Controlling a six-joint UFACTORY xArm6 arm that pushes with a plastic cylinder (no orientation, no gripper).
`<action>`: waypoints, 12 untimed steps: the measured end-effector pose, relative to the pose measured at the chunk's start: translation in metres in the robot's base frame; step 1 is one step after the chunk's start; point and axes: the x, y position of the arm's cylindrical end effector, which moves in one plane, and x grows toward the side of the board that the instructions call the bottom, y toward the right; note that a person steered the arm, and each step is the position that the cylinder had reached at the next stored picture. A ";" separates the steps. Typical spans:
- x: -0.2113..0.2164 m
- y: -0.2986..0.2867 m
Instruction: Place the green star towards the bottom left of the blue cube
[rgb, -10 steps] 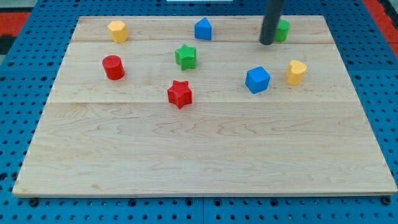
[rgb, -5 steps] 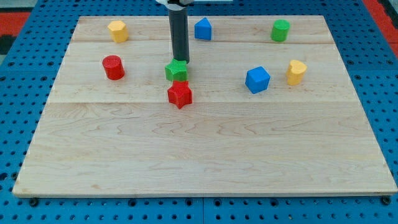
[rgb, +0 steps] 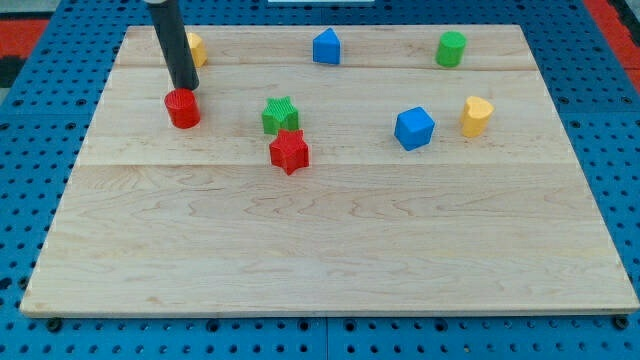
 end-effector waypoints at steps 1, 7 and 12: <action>0.025 -0.007; 0.096 0.072; 0.024 0.095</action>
